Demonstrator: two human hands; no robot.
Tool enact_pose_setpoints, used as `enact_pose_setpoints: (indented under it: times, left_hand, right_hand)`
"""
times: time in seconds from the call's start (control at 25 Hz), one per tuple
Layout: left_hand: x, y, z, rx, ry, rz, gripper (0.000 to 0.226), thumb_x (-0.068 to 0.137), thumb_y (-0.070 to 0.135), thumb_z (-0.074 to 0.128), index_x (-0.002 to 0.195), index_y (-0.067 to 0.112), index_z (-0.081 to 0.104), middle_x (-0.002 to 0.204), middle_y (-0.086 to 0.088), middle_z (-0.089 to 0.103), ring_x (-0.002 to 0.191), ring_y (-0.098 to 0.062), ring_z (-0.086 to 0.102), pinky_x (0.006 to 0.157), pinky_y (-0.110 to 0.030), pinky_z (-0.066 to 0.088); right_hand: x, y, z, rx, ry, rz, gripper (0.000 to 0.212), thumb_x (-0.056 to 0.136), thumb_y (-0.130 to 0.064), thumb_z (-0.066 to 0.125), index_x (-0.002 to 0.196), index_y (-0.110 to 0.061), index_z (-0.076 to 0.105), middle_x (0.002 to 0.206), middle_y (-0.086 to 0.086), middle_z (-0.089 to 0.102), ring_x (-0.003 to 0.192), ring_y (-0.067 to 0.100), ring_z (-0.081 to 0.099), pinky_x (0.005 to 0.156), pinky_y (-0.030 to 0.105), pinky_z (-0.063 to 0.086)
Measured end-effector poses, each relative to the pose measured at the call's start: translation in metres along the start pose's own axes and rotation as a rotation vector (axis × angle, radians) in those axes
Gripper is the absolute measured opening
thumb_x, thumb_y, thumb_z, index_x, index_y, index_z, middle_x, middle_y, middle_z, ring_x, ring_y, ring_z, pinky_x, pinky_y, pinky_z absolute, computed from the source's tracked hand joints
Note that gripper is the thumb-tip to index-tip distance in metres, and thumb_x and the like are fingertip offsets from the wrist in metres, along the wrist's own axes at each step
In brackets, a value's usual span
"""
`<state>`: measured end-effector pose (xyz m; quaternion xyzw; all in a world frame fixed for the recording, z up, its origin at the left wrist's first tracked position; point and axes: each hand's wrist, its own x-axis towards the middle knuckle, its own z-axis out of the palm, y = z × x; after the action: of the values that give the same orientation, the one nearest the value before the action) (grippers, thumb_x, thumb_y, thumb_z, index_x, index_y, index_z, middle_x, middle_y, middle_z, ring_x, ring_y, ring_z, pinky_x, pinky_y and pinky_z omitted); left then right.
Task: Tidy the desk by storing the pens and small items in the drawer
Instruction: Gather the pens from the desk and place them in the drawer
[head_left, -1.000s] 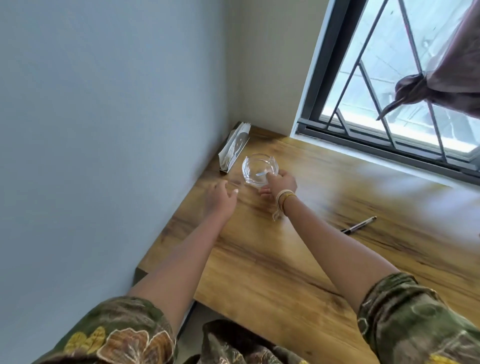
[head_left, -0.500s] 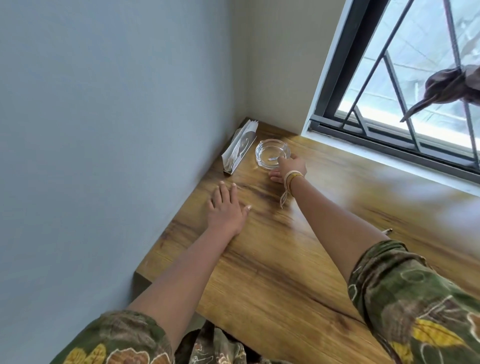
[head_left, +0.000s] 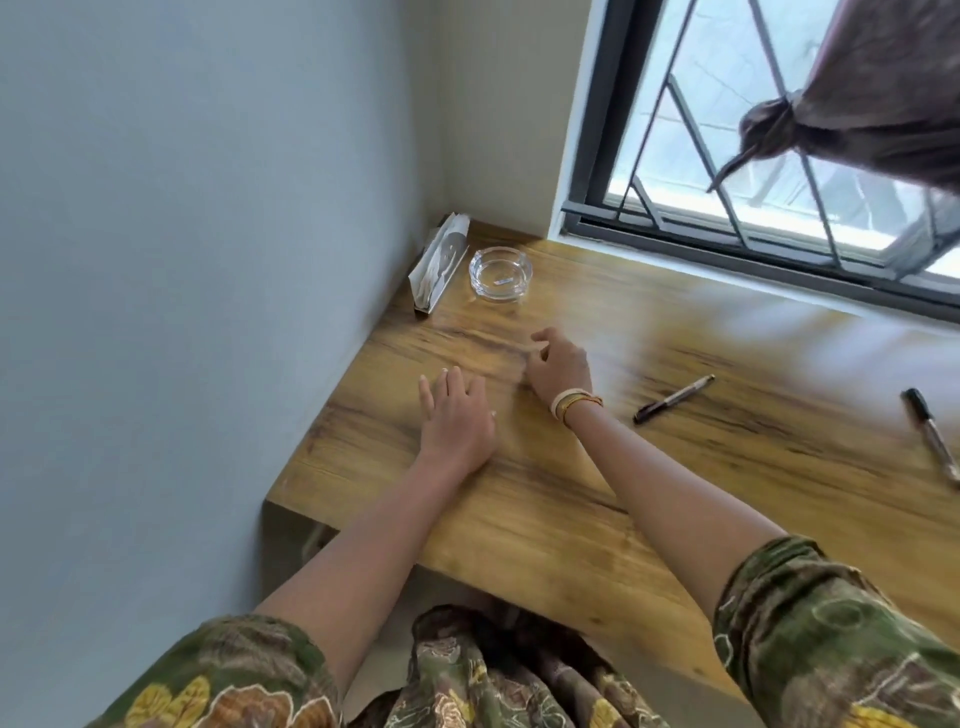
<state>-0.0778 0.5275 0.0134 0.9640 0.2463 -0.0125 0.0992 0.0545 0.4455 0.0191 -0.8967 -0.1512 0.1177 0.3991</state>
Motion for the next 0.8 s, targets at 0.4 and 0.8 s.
enact_pose_setpoints:
  times: [0.4, 0.8]
  left_hand:
    - [-0.073, 0.049, 0.010, 0.077, -0.419, 0.146, 0.071, 0.099, 0.048, 0.028, 0.153, 0.023, -0.010, 0.159, -0.016, -0.020, 0.147, -0.035, -0.015, 0.115, -0.061, 0.000]
    - [-0.055, 0.071, 0.009, 0.171, -0.578, -0.003, 0.077, 0.096, 0.060, 0.024, 0.149, 0.030, -0.022, 0.156, -0.016, -0.028, 0.144, -0.041, -0.019, 0.111, -0.068, -0.003]
  right_hand:
    - [-0.063, 0.099, -0.090, -0.713, 0.100, -0.036, 0.031, 0.091, -0.019, 0.047, 0.121, -0.021, 0.056, 0.130, 0.006, 0.053, 0.118, 0.031, 0.046, 0.089, 0.043, 0.045]
    - [-0.058, 0.120, -0.121, -0.654, 0.091, -0.198, 0.022, 0.092, -0.010, 0.052, 0.106, -0.007, 0.069, 0.108, 0.014, 0.063, 0.106, 0.033, 0.053, 0.088, 0.037, 0.044]
